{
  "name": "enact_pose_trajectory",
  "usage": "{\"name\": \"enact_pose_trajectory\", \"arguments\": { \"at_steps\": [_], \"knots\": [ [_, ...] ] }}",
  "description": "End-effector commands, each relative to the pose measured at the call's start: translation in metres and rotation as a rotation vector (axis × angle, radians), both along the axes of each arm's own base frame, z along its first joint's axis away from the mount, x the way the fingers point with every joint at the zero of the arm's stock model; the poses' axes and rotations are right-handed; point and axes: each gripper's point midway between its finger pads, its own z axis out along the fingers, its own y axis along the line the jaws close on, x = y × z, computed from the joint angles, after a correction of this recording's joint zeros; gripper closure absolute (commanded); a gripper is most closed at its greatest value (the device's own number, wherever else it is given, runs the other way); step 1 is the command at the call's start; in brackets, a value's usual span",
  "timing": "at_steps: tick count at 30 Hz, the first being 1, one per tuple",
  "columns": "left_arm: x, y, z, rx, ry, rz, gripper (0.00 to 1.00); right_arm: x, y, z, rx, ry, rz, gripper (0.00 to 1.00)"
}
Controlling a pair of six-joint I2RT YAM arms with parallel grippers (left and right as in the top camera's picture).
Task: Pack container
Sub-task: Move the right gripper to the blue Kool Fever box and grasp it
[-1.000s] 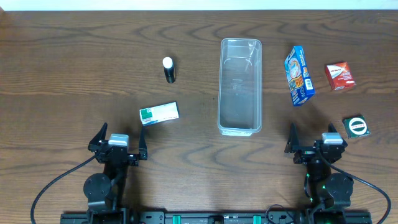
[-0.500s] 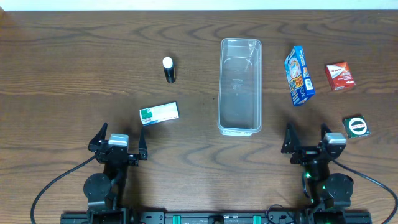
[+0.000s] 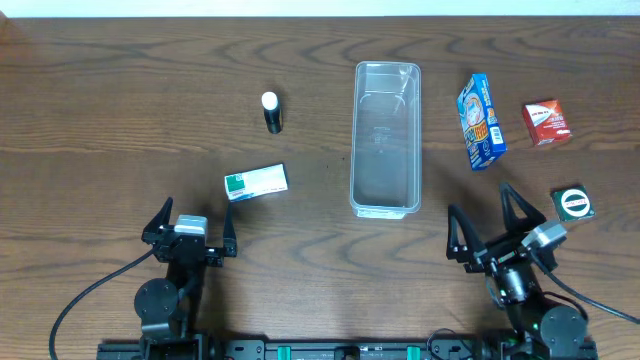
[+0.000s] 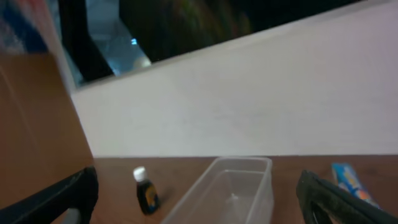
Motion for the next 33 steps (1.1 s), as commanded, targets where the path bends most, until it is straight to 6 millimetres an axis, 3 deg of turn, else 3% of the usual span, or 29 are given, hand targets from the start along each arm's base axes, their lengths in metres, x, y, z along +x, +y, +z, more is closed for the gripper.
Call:
{"name": "enact_pose_trajectory", "arguments": {
  "at_steps": [1,4,8,15,20,28,33],
  "knots": [
    [0.0,-0.002,-0.015,-0.01,0.042,-0.013,0.02,-0.007,-0.006,0.042,-0.139,-0.074,-0.076,0.01],
    [0.0,-0.002,-0.015,-0.01,0.042,-0.013,0.02,0.003,-0.017,0.054,-0.214,0.01,-0.153,0.01],
    [0.0,-0.002,-0.015,-0.01,0.042,-0.013,0.02,0.032,-0.039,0.054,-0.262,0.244,-0.262,0.01],
    [0.0,-0.002,-0.015,-0.01,0.042,-0.013,0.02,0.077,-0.041,0.047,-0.436,0.62,-0.205,0.01],
    [0.0,-0.002,-0.015,-0.01,0.042,-0.013,0.02,0.095,-0.045,0.039,-0.478,0.892,-0.148,0.01],
    [0.0,-0.002,-0.015,-0.01,0.042,-0.013,0.02,0.133,-0.054,0.025,-0.509,0.987,-0.168,0.01],
    [0.0,-0.002,-0.015,-0.01,0.042,-0.013,0.02,0.141,-0.062,0.011,-0.542,1.019,-0.183,0.01]
  ]
}}
